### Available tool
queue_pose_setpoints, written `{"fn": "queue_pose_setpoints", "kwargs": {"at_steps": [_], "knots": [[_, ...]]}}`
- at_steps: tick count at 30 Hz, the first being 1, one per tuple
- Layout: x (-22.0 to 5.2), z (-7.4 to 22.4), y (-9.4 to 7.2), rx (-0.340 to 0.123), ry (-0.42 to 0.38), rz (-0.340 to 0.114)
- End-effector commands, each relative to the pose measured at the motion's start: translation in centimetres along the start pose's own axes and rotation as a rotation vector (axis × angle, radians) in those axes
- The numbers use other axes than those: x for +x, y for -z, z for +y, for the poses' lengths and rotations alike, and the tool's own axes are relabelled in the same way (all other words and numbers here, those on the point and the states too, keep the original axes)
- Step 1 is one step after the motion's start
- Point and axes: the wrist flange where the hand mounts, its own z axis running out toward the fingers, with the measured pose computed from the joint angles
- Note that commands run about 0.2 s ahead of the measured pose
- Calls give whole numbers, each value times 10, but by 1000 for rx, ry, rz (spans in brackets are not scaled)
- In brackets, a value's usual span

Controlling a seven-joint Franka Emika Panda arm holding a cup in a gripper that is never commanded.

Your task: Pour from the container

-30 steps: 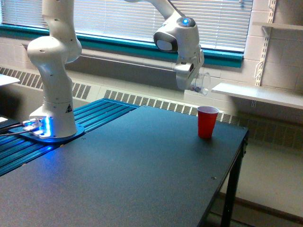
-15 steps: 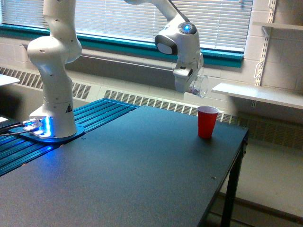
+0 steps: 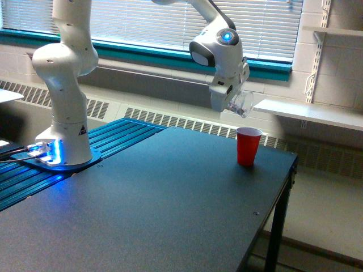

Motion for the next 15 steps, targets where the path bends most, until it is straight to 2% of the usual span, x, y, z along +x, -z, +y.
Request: {"fn": "queue_pose_setpoints", "kwargs": {"at_steps": [1,13,15], "knots": [[3,2,-3,-1,-10,-23],[4,1,-5,2,-19,-51],[2,3,-9,-10,-13,-47]]}}
